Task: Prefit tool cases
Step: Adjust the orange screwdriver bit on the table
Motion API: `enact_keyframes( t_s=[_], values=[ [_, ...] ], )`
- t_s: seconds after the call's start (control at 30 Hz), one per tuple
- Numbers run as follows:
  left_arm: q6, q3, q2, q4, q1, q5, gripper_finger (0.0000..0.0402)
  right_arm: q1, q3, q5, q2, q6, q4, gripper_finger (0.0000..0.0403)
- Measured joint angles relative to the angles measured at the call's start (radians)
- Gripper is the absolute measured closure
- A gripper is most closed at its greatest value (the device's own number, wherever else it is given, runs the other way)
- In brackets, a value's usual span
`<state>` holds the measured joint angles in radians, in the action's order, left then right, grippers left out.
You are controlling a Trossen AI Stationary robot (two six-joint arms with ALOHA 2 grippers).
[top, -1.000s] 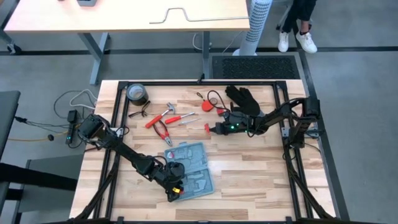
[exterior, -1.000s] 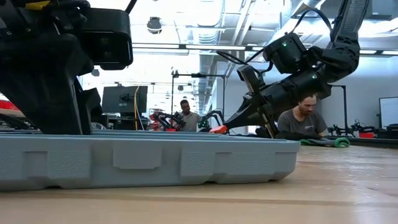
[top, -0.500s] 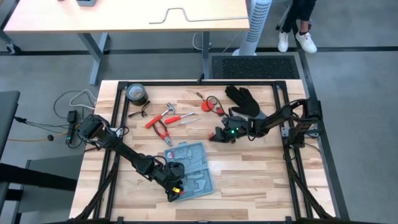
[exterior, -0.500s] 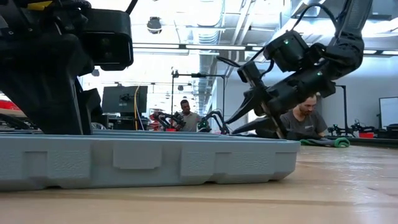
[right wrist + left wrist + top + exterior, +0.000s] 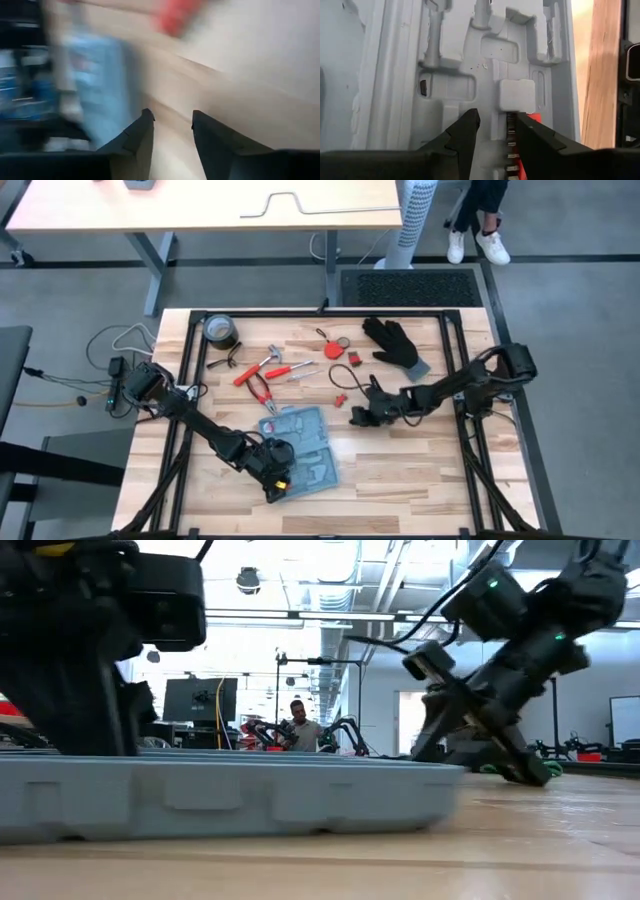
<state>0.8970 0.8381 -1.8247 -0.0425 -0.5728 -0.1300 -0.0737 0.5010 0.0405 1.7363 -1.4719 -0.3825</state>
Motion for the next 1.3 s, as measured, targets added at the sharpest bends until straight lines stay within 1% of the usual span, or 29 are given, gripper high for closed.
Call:
enact_keyframes(
  t_s=[0.13,0.2,0.3,0.43,0.53,0.6,0.67,0.77,0.8,0.9,0.97,1.03,1.07,1.2,1.3],
  values=[
    [-0.005,-0.007,0.068,-0.136,-0.002,-0.06,0.0272,-0.078,-0.015,-0.144,-0.088,0.05,0.1,0.0287],
    [-0.035,-0.012,0.131,-0.21,-0.002,-0.117,0.0272,-0.114,-0.02,-0.201,-0.133,0.073,0.15,0.0298],
    [-0.091,-0.022,0.225,-0.309,0.015,-0.199,0.0272,-0.162,-0.023,-0.274,-0.171,0.081,0.177,0.0313],
    [-0.157,-0.014,0.324,-0.305,0.056,-0.268,0.0272,-0.21,-0.024,-0.361,-0.176,0.038,0.178,0.0337],
    [-0.221,-0.014,0.348,-0.281,0.099,-0.29,0.0284,-0.237,-0.024,-0.408,-0.172,0.006,0.169,0.0358],
    [-0.268,-0.014,0.362,-0.238,0.138,-0.282,0.0303,-0.245,-0.024,-0.423,-0.172,0.003,0.155,0.0376],
    [-0.321,-0.013,0.364,-0.182,0.177,-0.243,0.0329,-0.251,-0.024,-0.435,-0.174,0.005,0.14,0.0393],
    [-0.403,-0.013,0.362,-0.101,0.249,-0.169,0.0381,-0.249,-0.022,-0.441,-0.174,0.01,0.096,0.0394],
    [-0.422,-0.013,0.364,-0.077,0.275,-0.15,0.0391,-0.245,-0.022,-0.446,-0.174,0.016,0.088,0.0394],
    [-0.437,-0.011,0.364,-0.086,0.353,-0.078,0.0397,-0.222,-0.022,-0.432,-0.175,0.091,0.034,0.0397],
    [-0.433,-0.011,0.363,-0.12,0.375,-0.004,0.04,-0.209,-0.02,-0.396,-0.176,0.176,-0.045,0.0399],
    [-0.429,-0.011,0.365,-0.164,0.36,0.055,0.0401,-0.202,-0.002,-0.36,-0.177,0.242,-0.064,0.0399],
    [-0.428,-0.011,0.365,-0.198,0.344,0.065,0.0401,-0.2,0.01,-0.355,-0.177,0.264,-0.058,0.0399],
    [-0.354,-0.011,0.365,-0.323,0.245,0.06,0.0401,-0.2,0.054,-0.346,-0.173,0.313,-0.024,0.0399],
    [-0.31,-0.011,0.365,-0.35,0.164,0.058,0.0401,-0.2,0.082,-0.338,-0.16,0.36,-0.018,0.0399]
  ],
)
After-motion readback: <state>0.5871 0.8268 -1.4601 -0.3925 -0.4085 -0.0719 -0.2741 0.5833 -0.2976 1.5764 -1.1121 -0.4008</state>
